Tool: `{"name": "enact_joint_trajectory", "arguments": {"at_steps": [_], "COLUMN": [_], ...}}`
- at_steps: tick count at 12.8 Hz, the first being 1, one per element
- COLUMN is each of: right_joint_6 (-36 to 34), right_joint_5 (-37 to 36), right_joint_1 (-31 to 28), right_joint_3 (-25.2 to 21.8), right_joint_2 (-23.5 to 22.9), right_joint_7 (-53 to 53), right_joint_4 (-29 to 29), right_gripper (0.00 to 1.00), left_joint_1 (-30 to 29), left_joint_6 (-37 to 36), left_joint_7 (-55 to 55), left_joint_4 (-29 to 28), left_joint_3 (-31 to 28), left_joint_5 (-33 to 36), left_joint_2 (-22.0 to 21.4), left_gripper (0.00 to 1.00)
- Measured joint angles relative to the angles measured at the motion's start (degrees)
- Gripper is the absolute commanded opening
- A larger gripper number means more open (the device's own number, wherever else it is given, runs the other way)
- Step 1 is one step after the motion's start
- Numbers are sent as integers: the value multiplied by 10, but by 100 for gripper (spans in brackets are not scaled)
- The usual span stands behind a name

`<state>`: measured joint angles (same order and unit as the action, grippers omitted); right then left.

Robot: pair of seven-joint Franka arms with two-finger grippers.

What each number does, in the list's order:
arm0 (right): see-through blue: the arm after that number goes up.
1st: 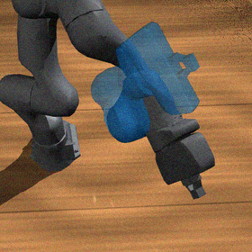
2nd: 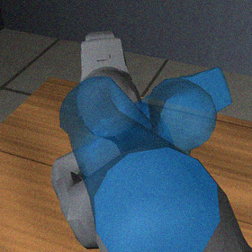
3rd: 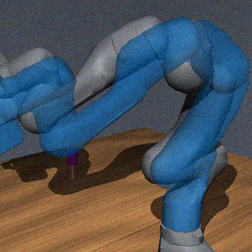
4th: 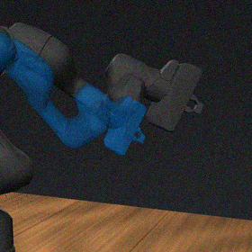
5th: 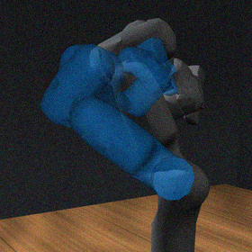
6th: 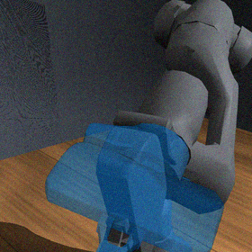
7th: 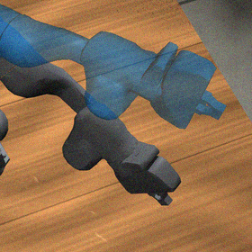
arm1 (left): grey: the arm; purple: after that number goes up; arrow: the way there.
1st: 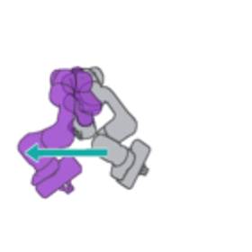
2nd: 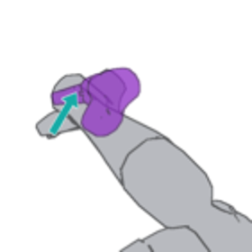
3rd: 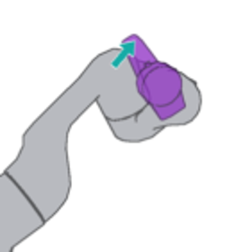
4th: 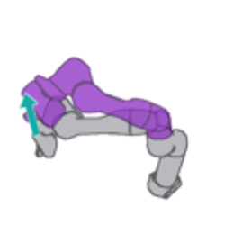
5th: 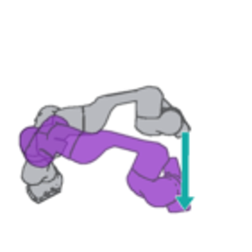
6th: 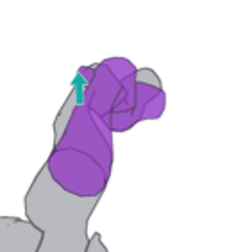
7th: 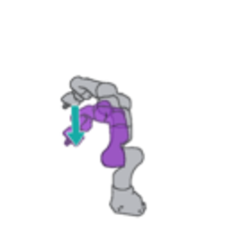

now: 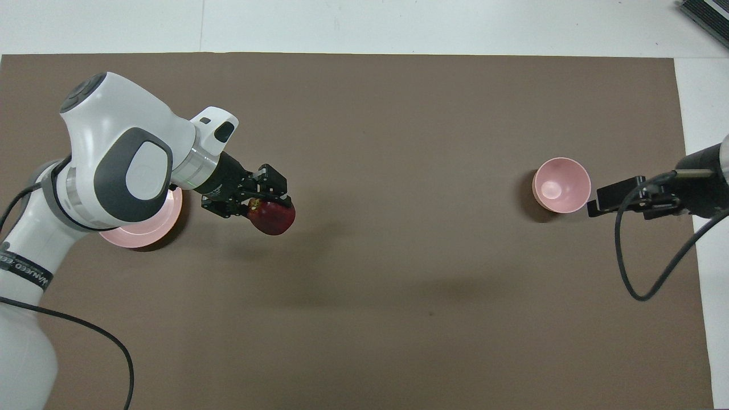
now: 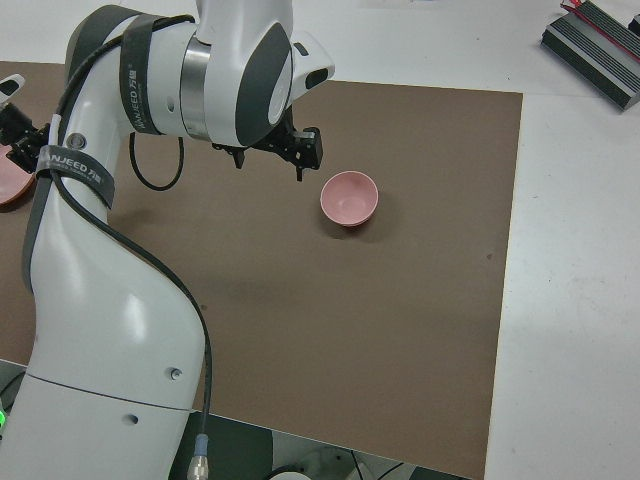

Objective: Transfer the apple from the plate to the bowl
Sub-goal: 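Carry the apple with the left gripper while the right gripper approaches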

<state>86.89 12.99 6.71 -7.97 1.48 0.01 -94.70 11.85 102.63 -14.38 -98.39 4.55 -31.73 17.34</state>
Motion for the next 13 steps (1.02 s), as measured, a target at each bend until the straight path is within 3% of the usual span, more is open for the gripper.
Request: {"name": "enact_joint_trajectory", "arguments": {"at_steps": [5, 9, 13], "right_joint_6": [74, 173, 181], "right_joint_5": [148, 302, 429], "right_joint_1": [-15, -15, 5], "right_joint_3": [-3, -3, -1], "right_joint_2": [12, 8, 9], "right_joint_7": [-157, -288, -374], "right_joint_4": [-114, -224, -257], "right_gripper": [100, 100, 100], "left_joint_1": [1, 5, 7], "left_joint_6": [1, 1, 3], "left_joint_7": [-67, -157, -224], "left_joint_4": [13, 13, 12], "left_joint_3": [3, 19, 57], "left_joint_5": [-106, -244, -331], "left_joint_2": [10, 11, 13], "left_gripper": [0, 0, 0]}}
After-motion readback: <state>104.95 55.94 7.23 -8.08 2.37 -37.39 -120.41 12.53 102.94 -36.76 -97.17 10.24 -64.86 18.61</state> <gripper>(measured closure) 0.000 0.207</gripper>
